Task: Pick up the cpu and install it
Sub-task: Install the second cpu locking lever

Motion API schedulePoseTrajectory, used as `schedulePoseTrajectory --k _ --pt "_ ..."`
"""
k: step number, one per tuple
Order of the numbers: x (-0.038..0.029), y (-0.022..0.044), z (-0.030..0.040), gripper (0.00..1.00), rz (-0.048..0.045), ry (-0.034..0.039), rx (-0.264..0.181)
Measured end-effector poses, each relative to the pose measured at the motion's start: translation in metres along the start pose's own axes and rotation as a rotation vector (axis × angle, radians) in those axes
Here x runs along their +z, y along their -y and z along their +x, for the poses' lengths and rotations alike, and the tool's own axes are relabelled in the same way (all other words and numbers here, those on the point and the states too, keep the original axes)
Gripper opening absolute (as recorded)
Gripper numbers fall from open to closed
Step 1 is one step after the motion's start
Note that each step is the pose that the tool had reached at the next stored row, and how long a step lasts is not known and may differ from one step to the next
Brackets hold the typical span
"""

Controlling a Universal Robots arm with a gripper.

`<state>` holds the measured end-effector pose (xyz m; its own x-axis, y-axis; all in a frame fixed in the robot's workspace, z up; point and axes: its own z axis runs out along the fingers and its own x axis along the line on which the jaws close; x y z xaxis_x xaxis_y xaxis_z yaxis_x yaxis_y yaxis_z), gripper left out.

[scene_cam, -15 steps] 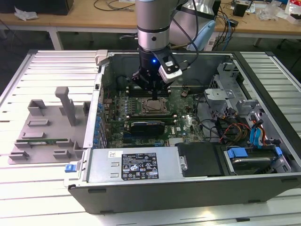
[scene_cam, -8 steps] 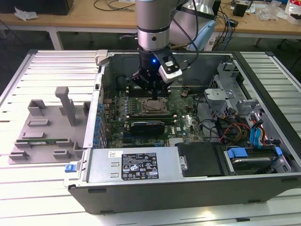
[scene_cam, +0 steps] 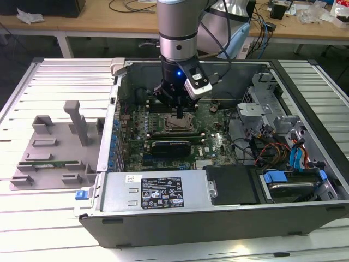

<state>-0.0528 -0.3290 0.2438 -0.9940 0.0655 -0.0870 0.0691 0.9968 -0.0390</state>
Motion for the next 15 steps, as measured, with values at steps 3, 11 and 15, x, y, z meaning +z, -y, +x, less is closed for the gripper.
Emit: schedulePoseTrajectory --k 3,11,15 --pt "0.0007 0.0144 -0.0009 0.11 -0.0193 -0.0013 0.002" --pt "0.0061 0.0253 0.004 0.11 -0.0402 -0.002 -0.024" --pt "0.0137 0.0279 0.0071 0.11 -0.0436 -0.0051 -0.026"
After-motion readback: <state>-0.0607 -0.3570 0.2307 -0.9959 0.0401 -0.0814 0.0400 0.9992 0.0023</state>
